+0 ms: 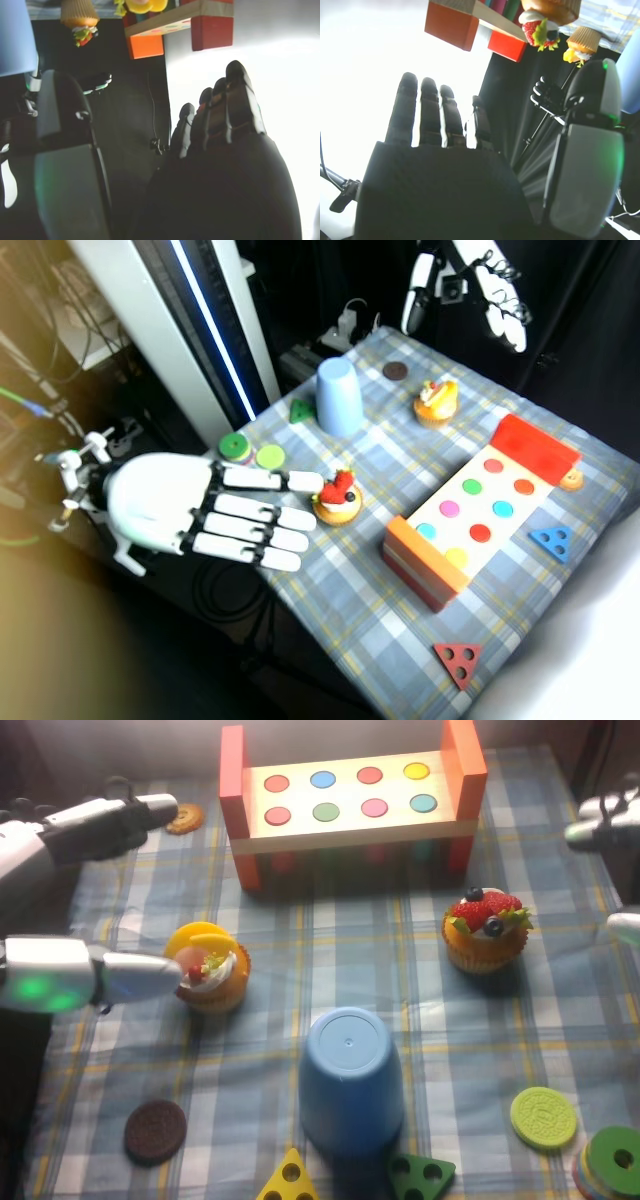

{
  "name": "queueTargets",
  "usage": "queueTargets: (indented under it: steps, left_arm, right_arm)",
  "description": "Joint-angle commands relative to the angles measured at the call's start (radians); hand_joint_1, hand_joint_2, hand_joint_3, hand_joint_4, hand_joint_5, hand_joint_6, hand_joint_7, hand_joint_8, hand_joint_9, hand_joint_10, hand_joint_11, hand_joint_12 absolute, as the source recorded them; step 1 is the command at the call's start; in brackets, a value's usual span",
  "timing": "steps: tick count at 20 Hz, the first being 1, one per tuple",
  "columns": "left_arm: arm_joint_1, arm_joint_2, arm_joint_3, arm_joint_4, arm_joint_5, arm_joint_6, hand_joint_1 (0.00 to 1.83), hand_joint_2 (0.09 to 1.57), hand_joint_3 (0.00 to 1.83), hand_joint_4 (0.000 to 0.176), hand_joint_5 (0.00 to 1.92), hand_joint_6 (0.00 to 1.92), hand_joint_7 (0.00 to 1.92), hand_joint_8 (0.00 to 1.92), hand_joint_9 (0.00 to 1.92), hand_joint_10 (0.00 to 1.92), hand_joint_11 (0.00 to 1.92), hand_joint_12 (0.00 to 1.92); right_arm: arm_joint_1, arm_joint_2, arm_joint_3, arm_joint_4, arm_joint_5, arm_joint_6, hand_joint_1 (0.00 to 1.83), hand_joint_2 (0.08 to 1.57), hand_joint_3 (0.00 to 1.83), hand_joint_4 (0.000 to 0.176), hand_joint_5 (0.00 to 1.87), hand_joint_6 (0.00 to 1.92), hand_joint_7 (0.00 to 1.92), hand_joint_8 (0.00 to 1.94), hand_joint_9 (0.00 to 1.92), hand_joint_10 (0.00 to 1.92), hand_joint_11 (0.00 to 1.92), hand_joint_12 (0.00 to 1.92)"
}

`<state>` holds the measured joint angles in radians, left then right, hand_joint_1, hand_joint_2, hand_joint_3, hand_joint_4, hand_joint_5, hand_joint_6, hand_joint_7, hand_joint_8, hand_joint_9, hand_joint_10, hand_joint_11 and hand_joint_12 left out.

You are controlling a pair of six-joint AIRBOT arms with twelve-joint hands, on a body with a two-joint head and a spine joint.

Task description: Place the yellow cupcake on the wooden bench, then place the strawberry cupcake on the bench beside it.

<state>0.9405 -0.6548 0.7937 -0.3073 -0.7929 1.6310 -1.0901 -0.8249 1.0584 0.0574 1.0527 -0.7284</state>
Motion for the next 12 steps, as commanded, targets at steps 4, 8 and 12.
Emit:
queueTargets:
  steps: [4,8,12]
  left_arm:
    - [-0.122,-0.069,0.047,-0.005,0.094,0.159,0.62,0.86,0.0,0.176,0.25,0.0,0.38,0.0,0.36,0.0,0.0,0.53]
    - [-0.204,-0.163,0.113,-0.143,0.26,0.444,0.63,0.86,0.0,0.176,0.23,0.01,0.34,0.0,0.31,0.0,0.0,0.55]
    - [-0.238,-0.206,0.151,-0.237,0.349,0.609,0.83,0.88,0.0,0.176,0.23,0.0,0.37,0.0,0.37,0.0,0.0,0.66]
  right_arm:
    - [0.011,0.002,0.006,0.011,0.119,0.015,0.55,1.28,0.0,0.0,0.63,0.01,0.56,0.01,0.52,0.0,0.39,0.36]
    - [0.011,0.002,0.006,0.005,0.119,0.019,0.54,1.29,0.0,0.0,0.63,0.0,0.57,0.0,0.52,0.0,0.4,0.34]
    - [0.011,0.002,0.011,0.002,0.119,0.027,0.53,1.3,0.0,0.0,0.64,0.0,0.56,0.0,0.52,0.0,0.45,0.22]
